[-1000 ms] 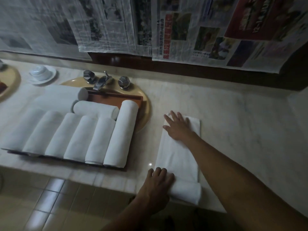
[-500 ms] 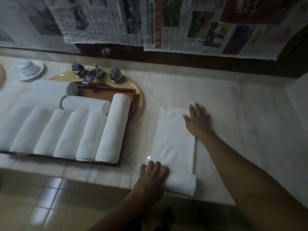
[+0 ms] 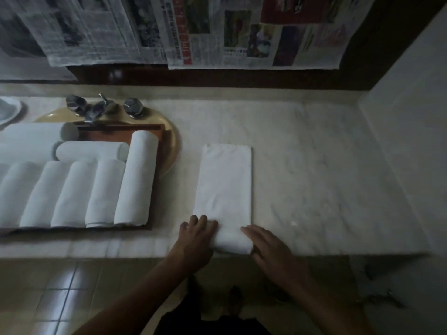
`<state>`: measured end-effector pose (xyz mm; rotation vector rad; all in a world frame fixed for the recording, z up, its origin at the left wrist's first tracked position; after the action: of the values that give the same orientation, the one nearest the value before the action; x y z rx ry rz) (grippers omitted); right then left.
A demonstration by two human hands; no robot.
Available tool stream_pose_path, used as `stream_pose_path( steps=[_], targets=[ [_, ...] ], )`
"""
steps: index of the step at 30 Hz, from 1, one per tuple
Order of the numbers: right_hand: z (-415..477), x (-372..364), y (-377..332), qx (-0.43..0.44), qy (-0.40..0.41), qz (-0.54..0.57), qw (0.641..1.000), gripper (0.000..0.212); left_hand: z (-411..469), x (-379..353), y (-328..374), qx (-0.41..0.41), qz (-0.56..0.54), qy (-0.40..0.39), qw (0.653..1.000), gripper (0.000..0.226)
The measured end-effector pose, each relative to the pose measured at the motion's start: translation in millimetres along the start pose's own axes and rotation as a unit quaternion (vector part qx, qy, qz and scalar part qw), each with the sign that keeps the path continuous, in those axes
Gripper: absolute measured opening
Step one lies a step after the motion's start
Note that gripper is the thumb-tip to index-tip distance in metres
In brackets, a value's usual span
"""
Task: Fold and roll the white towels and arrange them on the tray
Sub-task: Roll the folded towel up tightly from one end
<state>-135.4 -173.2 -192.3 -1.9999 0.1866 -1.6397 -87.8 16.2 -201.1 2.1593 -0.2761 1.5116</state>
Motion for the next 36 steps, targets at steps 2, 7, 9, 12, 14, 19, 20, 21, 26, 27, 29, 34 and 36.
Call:
stream_pose_path(
  steps=[2,7,9,12,14,19,20,21,26,27,29,34,36],
  targets=[
    [0,6,13,-0.020,0.023,0.017,0.999,0.064,-2,1,3,0.002,0.000,0.010,1.000,0.065],
    [-11,12,3,-0.009,-0.002,-0.062,0.998,0.088,-8,1,9,0.007,0.001,-0.018,1.000,0.069],
    [-13,10,-13,0.005,-0.004,-0.083,0.997,0.100,-9,1,13,0.005,-0.004,-0.022,1.000,0.071],
    [-6,-2,-25,0.050,0.010,-0.109,0.993,0.096,-10,1,16,0.002,-0.005,-0.019,1.000,0.073],
    [-1,0,-18,0.061,0.044,-0.082,0.994,0.086,-13,3,14,-0.001,-0.016,-0.008,1.000,0.076],
    [-7,9,-7,0.061,0.051,-0.042,0.996,0.066,-37,7,-1,-0.043,-0.143,0.037,0.988,0.062],
    [-8,10,-6,0.057,0.044,-0.040,0.997,0.062,-42,8,-4,-0.049,-0.166,0.044,0.984,0.057],
    [-8,10,-4,0.050,0.033,-0.031,0.998,0.060,-45,9,-6,-0.055,-0.182,0.049,0.980,0.052],
    [1,10,4,0.002,-0.047,0.029,0.998,0.053,-45,21,-15,-0.057,-0.252,0.079,0.963,0.042],
    [4,11,6,-0.006,-0.056,0.041,0.998,0.052,-43,21,-18,-0.053,-0.265,0.078,0.960,0.042],
    [10,15,12,-0.035,-0.066,0.053,0.996,0.049,-38,21,-24,-0.028,-0.302,0.060,0.951,0.043],
    [23,28,20,-0.107,-0.041,0.110,0.987,0.033,-27,20,-42,0.089,-0.431,0.022,0.897,0.051],
    [29,30,20,-0.122,0.002,0.113,0.986,0.027,-25,21,-44,0.127,-0.466,0.036,0.875,0.043]
  ],
)
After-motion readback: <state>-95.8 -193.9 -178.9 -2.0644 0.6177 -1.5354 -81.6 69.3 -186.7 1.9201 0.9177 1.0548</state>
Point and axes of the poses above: each hand's wrist, its own z-axis towards the middle knuckle, its own x-axis out of the back of the hand, y = z × x, the point moved 8 cm from there along z, towards the middle knuckle, and after that the axes turned 4 degrees about -z, right-handed, at the moved point
